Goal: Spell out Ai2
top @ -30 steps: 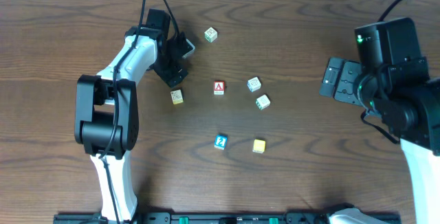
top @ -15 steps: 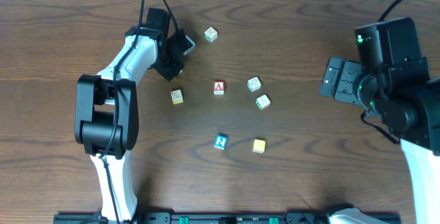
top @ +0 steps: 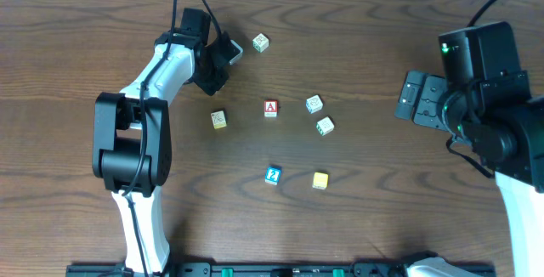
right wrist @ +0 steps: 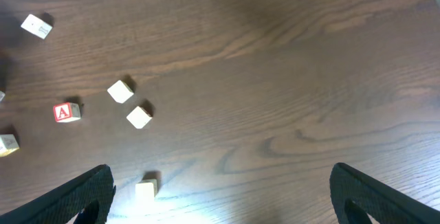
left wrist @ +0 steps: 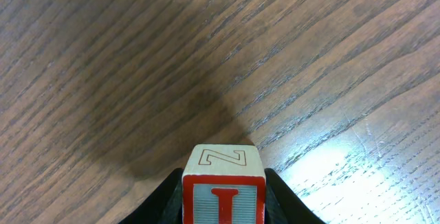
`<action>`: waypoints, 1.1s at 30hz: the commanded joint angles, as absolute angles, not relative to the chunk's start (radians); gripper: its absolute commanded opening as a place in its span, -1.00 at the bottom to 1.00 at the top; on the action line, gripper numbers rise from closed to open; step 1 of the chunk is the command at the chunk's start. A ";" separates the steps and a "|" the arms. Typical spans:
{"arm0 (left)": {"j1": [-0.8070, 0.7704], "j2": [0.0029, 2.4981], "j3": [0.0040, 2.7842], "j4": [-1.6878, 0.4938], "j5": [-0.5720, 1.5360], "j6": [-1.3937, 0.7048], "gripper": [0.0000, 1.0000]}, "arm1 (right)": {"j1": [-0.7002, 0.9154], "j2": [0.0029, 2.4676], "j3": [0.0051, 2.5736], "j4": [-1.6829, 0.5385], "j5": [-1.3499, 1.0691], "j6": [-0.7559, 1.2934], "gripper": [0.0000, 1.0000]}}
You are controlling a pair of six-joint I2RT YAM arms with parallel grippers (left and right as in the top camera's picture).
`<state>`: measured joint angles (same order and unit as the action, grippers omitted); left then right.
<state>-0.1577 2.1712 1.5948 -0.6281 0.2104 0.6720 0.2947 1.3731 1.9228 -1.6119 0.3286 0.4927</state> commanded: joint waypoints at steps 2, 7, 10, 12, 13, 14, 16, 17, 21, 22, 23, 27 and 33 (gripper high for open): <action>-0.158 2.169 1.605 -0.641 0.229 0.625 -0.42 | 0.289 1.364 1.918 -1.613 0.333 0.500 0.99; -0.159 2.169 1.605 -0.643 0.230 0.465 -0.49 | 0.289 1.364 1.915 -1.612 0.333 0.500 0.99; -0.166 2.160 1.606 -0.648 0.230 0.383 -0.44 | 0.289 1.366 1.915 -1.611 0.337 0.500 0.99; -0.177 2.145 1.606 -0.647 0.230 0.362 -0.43 | 0.289 1.369 1.915 -1.611 0.340 0.500 0.98; -0.184 2.135 1.607 -0.647 0.229 0.361 -0.43 | 0.289 1.369 1.915 -1.611 0.340 0.500 0.99; -0.192 2.123 1.608 -0.646 0.229 0.352 -0.46 | 0.289 1.372 1.915 -1.611 0.340 0.500 0.99; -0.208 2.093 1.608 -0.647 0.226 0.328 -0.48 | 0.289 1.374 1.914 -1.611 0.340 0.500 0.99; -0.218 2.076 1.608 -0.649 0.226 0.312 -0.49 | 0.289 1.375 1.914 -1.610 0.340 0.500 0.98; -0.263 2.010 1.608 -0.657 0.224 0.264 -0.49 | 0.289 1.375 1.914 -1.608 0.341 0.500 0.99; -0.277 1.994 1.608 -0.658 0.217 0.248 -0.49 | 0.289 1.375 1.914 -1.608 0.341 0.500 0.99; -0.290 1.982 1.608 -0.658 0.209 0.232 -0.48 | 0.289 1.375 1.914 -1.608 0.341 0.500 0.98; -0.368 1.945 1.608 -0.682 0.202 0.199 -0.47 | 0.289 1.375 1.915 -1.609 0.352 0.500 0.99; -0.513 1.943 1.607 -0.704 0.133 0.112 -0.57 | 0.289 1.375 1.914 -1.609 0.351 0.500 0.99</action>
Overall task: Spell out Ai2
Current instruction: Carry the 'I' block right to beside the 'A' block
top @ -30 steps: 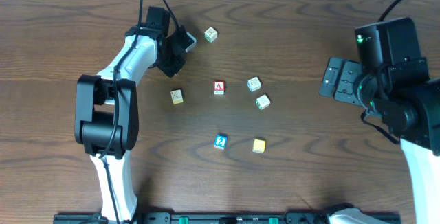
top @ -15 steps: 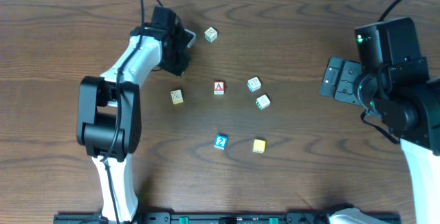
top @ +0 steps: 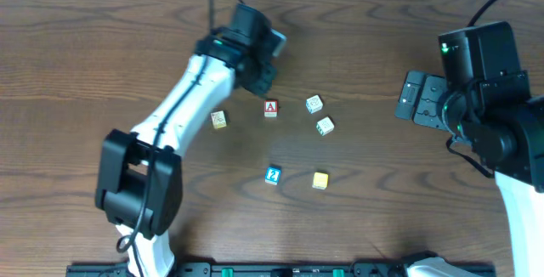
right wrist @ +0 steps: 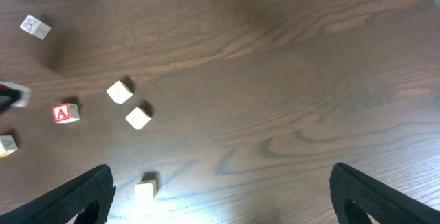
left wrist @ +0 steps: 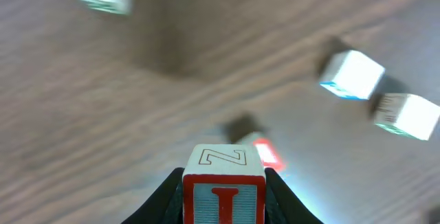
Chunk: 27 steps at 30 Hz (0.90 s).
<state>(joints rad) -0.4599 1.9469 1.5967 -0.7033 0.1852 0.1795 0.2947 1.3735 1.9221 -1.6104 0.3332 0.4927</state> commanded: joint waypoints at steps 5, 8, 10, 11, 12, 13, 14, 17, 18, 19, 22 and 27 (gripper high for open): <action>-0.612 1.943 1.607 -0.706 0.014 0.018 -0.56 | 0.289 1.375 1.914 -1.614 0.351 0.500 0.98; -0.650 1.943 1.607 -0.712 -0.041 -0.098 -0.57 | 0.289 1.375 1.914 -1.618 0.349 0.500 0.99; -0.663 1.943 1.607 -0.717 -0.069 -0.172 -0.56 | 0.289 1.375 1.914 -1.620 0.340 0.500 0.99; -0.666 1.943 1.607 -0.719 -0.077 -0.212 -0.57 | 0.289 1.375 1.914 -1.621 0.338 0.500 0.99; -0.667 1.943 1.605 -0.721 -0.087 -0.253 -0.57 | 0.289 1.374 1.914 -1.623 0.336 0.500 0.98; -0.667 1.943 1.602 -0.721 -0.090 -0.289 -0.57 | 0.289 1.375 1.914 -1.625 0.336 0.500 0.99; -0.667 1.944 1.598 -0.720 -0.097 -0.310 -0.58 | 0.289 1.374 1.914 -1.626 0.336 0.501 0.98; -0.667 1.961 1.589 -0.717 -0.165 -0.365 -0.57 | 0.289 1.374 1.914 -1.628 0.328 0.501 0.99; -0.667 1.970 1.588 -0.715 -0.178 -0.368 -0.58 | 0.289 1.374 1.914 -1.628 0.325 0.501 0.99; -0.667 1.978 1.588 -0.708 -0.187 -0.369 -0.58 | 0.289 1.374 1.915 -1.628 0.323 0.501 0.99; -0.667 2.003 1.588 -0.680 -0.187 -0.368 -0.57 | 0.289 1.374 1.915 -1.628 0.313 0.501 0.98; -0.667 2.028 1.588 -0.660 -0.175 -0.403 -0.57 | 0.289 1.374 1.914 -1.628 0.309 0.505 0.99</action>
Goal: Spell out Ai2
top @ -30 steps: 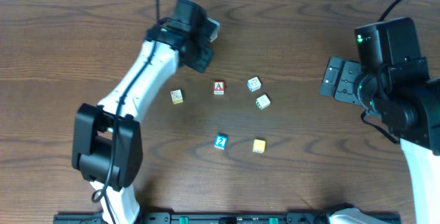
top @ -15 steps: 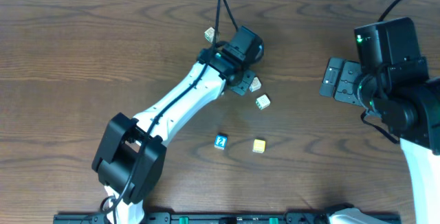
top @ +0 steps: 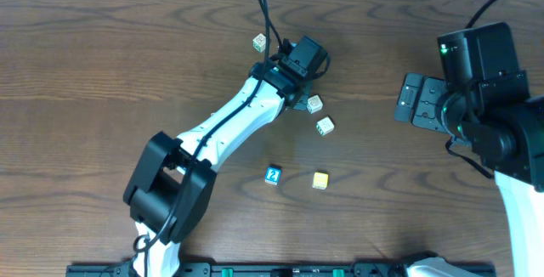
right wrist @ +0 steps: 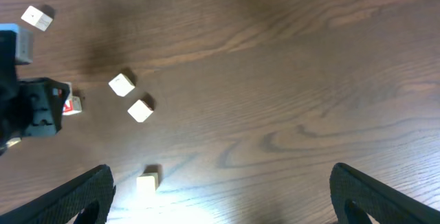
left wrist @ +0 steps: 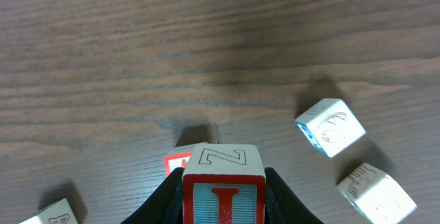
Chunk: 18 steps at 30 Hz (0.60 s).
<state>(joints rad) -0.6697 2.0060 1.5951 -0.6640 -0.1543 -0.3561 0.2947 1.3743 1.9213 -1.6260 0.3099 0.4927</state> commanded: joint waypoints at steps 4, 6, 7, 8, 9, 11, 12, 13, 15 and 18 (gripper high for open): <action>-0.667 2.043 1.588 -0.649 -0.149 -0.411 -0.57 | 0.289 1.375 1.914 -1.628 0.306 0.512 0.99; -0.667 2.049 1.588 -0.639 -0.145 -0.426 -0.57 | 0.289 1.374 1.915 -1.628 0.306 0.512 0.99; -0.667 2.053 1.588 -0.632 -0.137 -0.429 -0.58 | 0.289 1.374 1.914 -1.628 0.306 0.512 0.98; -0.667 2.056 1.588 -0.628 -0.125 -0.436 -0.58 | 0.289 1.374 1.915 -1.628 0.306 0.512 0.98; -0.668 2.059 1.588 -0.627 -0.113 -0.443 -0.59 | 0.289 1.374 1.914 -1.628 0.306 0.512 0.98; -0.668 2.067 1.588 -0.627 -0.103 -0.459 -0.59 | 0.289 1.374 1.914 -1.628 0.306 0.512 0.99; -0.668 2.071 1.588 -0.629 -0.103 -0.469 -0.61 | 0.289 1.374 1.915 -1.628 0.306 0.512 0.99; -0.668 2.074 1.588 -0.631 -0.102 -0.478 -0.62 | 0.289 1.374 1.914 -1.629 0.306 0.512 0.99; -0.668 2.083 1.588 -0.631 -0.089 -0.480 -0.64 | 0.289 1.375 1.914 -1.629 0.306 0.512 0.99; -0.668 2.100 1.588 -0.634 -0.077 -0.503 -0.65 | 0.289 1.374 1.914 -1.629 0.306 0.512 0.99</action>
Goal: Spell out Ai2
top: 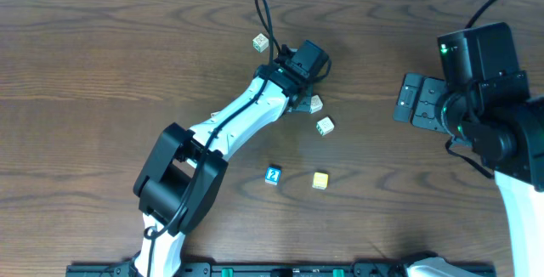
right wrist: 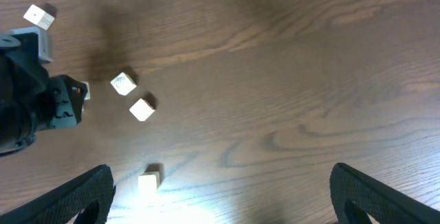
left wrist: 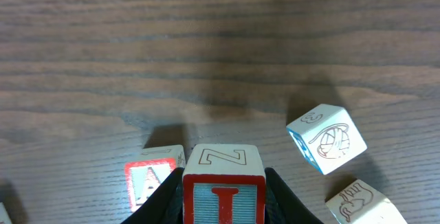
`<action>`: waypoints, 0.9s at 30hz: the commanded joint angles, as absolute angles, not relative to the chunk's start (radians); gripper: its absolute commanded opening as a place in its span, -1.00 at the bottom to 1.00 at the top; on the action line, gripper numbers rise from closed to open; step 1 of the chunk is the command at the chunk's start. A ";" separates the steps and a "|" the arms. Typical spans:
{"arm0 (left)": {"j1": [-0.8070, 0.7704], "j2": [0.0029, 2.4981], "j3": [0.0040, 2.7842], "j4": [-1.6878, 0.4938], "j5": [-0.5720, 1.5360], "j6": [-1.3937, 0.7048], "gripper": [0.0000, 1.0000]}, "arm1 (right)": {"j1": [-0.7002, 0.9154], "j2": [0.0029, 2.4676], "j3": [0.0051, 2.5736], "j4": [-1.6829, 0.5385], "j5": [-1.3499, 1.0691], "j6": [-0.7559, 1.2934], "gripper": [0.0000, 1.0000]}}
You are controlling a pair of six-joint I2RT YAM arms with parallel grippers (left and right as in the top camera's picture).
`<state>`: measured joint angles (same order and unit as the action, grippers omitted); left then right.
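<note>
My left gripper (left wrist: 223, 200) is shut on a block with a red I (left wrist: 223, 195) on its front and a Z on top. It hangs low, just right of the red A block (left wrist: 147, 184) on the table. In the overhead view the left gripper (top: 299, 93) covers the A block. The blue 2 block (top: 272, 175) lies nearer the front edge. My right gripper (right wrist: 220, 203) is open and holds nothing, high over the table's right side (top: 414, 100).
Two pale picture blocks (left wrist: 326, 139) (left wrist: 363, 205) lie close on the right of the held block, seen overhead as blocks (top: 316, 104) (top: 325, 125). A yellow block (top: 320, 180) sits beside the 2 block. Another block (top: 260, 43) lies at the back.
The left gripper with the I block has shifted slightly right and lower. The A block, then mostly hidden behind the held block, now shows to its left.
The left gripper held the I block over bare wood at the back left. Then it was farther right, near the back block. Then it hung over the A block, and now just right of it. The right arm stayed still and open throughout.
</note>
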<state>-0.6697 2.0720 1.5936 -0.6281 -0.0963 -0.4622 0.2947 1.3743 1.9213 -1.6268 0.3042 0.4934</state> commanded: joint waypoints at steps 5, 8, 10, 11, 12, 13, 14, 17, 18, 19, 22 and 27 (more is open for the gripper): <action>-0.668 2.116 1.588 -0.634 -0.078 -0.510 -0.66 | 0.289 1.374 1.914 -1.629 0.306 0.512 0.99; -0.668 2.120 1.588 -0.635 -0.079 -0.530 -0.67 | 0.289 1.374 1.915 -1.628 0.306 0.512 0.98; -0.668 2.120 1.585 -0.635 -0.078 -0.545 -0.67 | 0.289 1.375 1.914 -1.629 0.306 0.519 0.98; -0.668 2.120 1.585 -0.635 -0.078 -0.546 -0.67 | 0.289 1.374 1.914 -1.629 0.306 0.519 0.99; -0.668 2.120 1.584 -0.635 -0.079 -0.547 -0.67 | 0.289 1.375 1.914 -1.629 0.306 0.519 0.99; -0.668 2.120 1.584 -0.634 -0.081 -0.547 -0.67 | 0.289 1.374 1.915 -1.631 0.306 0.519 0.98; -0.668 2.121 1.584 -0.635 -0.085 -0.548 -0.67 | 0.289 1.374 1.915 -1.631 0.306 0.519 0.99; -0.668 2.121 1.579 -0.635 -0.086 -0.558 -0.68 | 0.289 1.374 1.914 -1.634 0.306 0.519 0.98; -0.668 2.121 1.579 -0.636 -0.085 -0.562 -0.68 | 0.289 1.374 1.914 -1.636 0.306 0.520 0.99; -0.668 2.121 1.578 -0.635 -0.085 -0.562 -0.67 | 0.289 1.374 1.915 -1.636 0.306 0.521 0.98; -0.668 2.121 1.578 -0.635 -0.085 -0.566 -0.68 | 0.289 1.374 1.915 -1.638 0.306 0.523 0.99; -0.668 2.123 1.571 -0.631 -0.090 -0.573 -0.68 | 0.289 1.374 1.915 -1.639 0.306 0.523 0.98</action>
